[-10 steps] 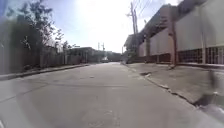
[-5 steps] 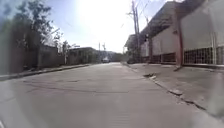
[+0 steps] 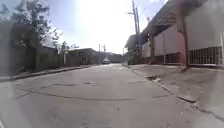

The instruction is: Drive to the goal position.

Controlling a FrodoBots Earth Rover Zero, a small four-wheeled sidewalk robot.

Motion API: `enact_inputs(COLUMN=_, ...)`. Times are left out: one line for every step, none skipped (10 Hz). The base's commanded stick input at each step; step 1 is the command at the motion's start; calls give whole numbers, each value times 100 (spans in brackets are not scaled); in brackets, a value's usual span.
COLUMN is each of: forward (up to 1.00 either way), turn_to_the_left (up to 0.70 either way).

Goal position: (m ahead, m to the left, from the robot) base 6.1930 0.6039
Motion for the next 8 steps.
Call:
enact_inputs(forward=70, turn_to_the_left=0)
enact_inputs(forward=70, turn_to_the_left=0)
enact_inputs(forward=70, turn_to_the_left=-10)
enact_inputs(forward=70, turn_to_the_left=-16)
enact_inputs(forward=70, turn_to_the_left=-10)
enact_inputs(forward=70, turn_to_the_left=-4)
enact_inputs(forward=70, turn_to_the_left=0)
enact_inputs(forward=70, turn_to_the_left=0)
